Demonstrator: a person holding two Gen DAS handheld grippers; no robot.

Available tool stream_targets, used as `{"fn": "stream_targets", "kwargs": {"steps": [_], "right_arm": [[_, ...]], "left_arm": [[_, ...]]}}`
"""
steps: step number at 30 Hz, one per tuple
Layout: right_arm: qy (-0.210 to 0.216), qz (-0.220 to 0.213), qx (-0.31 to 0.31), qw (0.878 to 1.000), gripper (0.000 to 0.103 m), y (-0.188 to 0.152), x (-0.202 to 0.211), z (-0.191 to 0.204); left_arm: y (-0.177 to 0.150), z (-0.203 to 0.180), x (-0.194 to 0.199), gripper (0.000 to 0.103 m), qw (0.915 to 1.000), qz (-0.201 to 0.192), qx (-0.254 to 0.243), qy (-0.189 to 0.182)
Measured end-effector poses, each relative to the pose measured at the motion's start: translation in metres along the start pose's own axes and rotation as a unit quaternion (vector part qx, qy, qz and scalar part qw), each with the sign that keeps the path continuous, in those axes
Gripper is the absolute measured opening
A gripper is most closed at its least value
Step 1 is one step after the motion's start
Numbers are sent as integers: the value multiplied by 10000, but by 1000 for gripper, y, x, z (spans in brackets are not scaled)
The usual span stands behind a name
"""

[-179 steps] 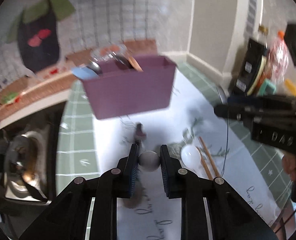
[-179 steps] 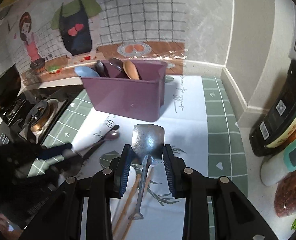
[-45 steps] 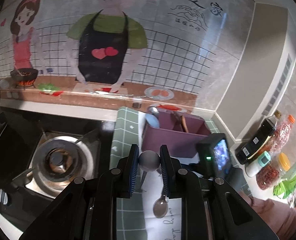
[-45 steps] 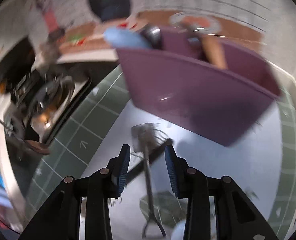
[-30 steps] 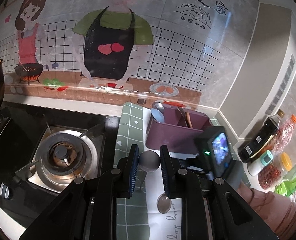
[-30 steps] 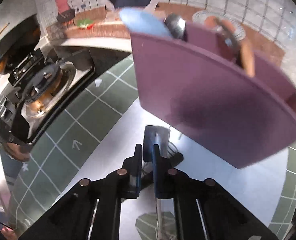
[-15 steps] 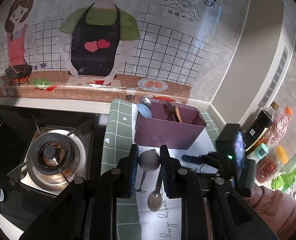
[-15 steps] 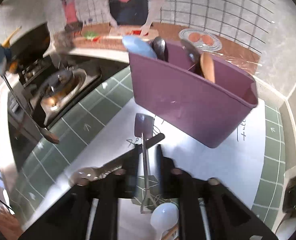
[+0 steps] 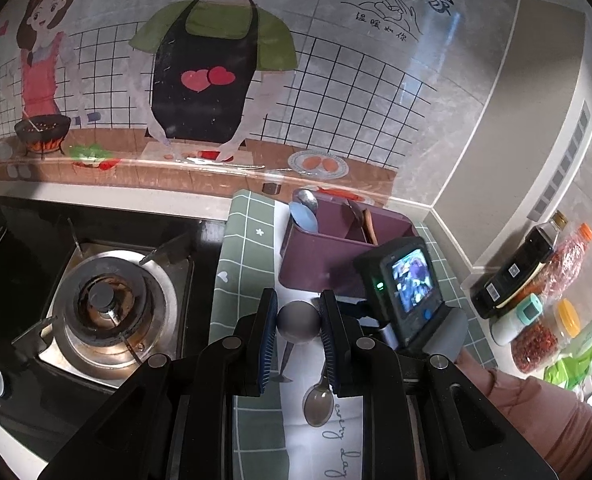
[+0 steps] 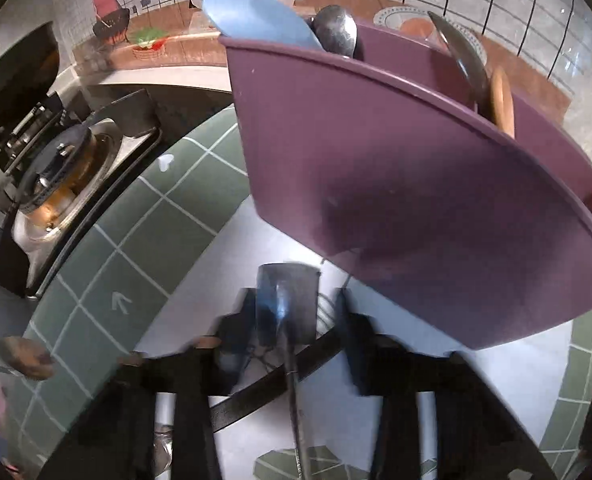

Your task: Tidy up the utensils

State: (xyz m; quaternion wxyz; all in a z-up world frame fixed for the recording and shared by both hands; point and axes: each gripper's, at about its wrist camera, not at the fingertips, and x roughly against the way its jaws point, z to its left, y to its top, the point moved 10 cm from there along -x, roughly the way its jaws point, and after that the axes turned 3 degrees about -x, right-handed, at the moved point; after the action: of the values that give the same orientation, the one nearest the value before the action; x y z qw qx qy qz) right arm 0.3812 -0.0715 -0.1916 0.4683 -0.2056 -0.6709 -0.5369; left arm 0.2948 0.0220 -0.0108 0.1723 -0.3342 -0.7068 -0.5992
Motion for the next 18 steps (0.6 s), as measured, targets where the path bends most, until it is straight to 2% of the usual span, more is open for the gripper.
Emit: {"fn": "stream_targets", "kwargs": {"steps": [1,3,5,18], "right_arm": [[16,12,-69,10000,12,0,2,-2],[47,-93,-121,9999,4,1,13,-5],[-13,-113,-154,9998,3,-2,22,-9],[253,-420,-807,9955,1,-32,84,-41]], "left_arm": [[0,-1,0,22,10000,8,-17,-4],[-1,-4,-2,22,10000,30,-66,-36],[-1,-8,-3,22,9999,48,-110,-86],[-3,-17,-2,22,9994,82,-173,-276]]}}
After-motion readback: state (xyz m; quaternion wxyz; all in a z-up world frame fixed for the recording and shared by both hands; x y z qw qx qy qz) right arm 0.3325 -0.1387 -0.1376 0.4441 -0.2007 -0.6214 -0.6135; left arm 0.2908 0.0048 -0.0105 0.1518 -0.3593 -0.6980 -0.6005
